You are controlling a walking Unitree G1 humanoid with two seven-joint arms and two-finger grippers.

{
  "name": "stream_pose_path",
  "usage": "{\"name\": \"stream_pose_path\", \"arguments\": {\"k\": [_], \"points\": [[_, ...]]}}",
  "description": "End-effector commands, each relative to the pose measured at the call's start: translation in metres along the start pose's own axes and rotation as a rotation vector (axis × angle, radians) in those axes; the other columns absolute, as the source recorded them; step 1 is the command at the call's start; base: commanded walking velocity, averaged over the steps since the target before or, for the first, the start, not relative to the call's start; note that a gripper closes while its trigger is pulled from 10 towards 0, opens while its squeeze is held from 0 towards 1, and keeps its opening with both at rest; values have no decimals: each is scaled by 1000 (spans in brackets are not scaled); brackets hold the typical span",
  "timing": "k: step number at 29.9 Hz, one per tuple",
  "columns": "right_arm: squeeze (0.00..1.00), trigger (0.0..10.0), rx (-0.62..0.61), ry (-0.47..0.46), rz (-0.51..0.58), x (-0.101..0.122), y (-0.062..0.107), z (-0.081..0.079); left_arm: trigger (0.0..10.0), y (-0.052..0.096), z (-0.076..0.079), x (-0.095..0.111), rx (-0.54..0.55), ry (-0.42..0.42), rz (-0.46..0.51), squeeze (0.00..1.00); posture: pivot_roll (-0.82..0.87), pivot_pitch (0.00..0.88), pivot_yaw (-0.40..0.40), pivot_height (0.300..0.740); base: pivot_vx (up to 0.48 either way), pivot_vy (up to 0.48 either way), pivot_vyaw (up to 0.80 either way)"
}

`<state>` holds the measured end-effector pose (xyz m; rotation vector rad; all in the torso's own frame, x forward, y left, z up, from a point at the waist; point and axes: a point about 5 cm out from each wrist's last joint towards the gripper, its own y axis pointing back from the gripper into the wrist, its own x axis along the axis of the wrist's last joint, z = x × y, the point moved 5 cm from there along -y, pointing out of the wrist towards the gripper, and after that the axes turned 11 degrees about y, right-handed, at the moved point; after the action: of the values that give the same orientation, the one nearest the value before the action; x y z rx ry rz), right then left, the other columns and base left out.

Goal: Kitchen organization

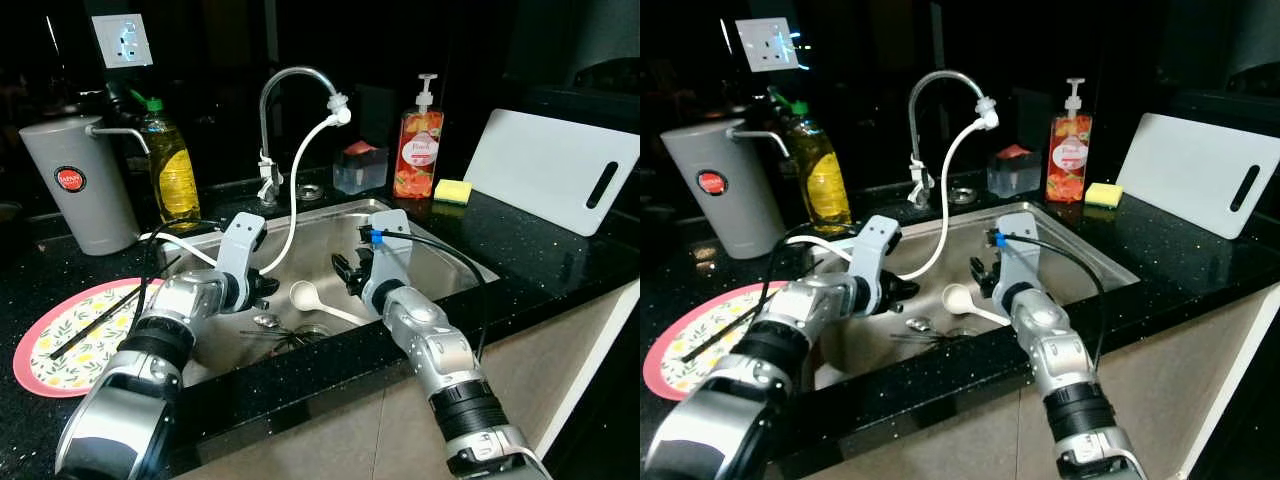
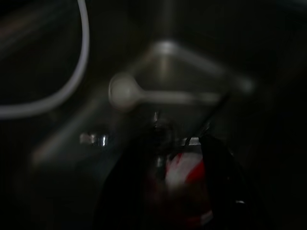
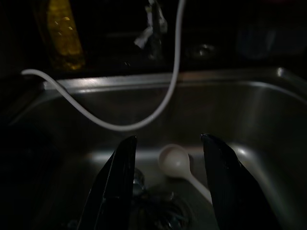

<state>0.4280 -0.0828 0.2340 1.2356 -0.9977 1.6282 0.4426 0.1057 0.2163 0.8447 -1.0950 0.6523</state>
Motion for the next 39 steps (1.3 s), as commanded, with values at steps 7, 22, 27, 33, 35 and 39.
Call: {"name": "stream_pose_path", "arguments": {"k": [7,22,27,33,35,39], "points": [[0,10000,59,120,146,27,2,-13,10000,35,2,61,50,-198,297,0,-45,0,44,740,0,0,0],[0,10000,61,101,315,54,24,-22,10000,123,-31,48,272,-217,275,0,31,0,-9,740,0,0,0],[0,10000,66,91,306,50,28,-22,10000,148,-34,36,242,-188,211,0,41,0,-6,740,0,0,0],[0,10000,59,84,308,50,30,-24,10000,151,-46,34,289,-207,189,0,20,0,4,740,0,0,0],[0,10000,54,85,302,49,33,-23,10000,152,-49,33,312,-211,169,0,15,0,5,740,0,0,0],[0,10000,49,86,297,47,35,-21,10000,154,-50,31,328,-211,157,0,9,0,3,740,0,0,0]]}}
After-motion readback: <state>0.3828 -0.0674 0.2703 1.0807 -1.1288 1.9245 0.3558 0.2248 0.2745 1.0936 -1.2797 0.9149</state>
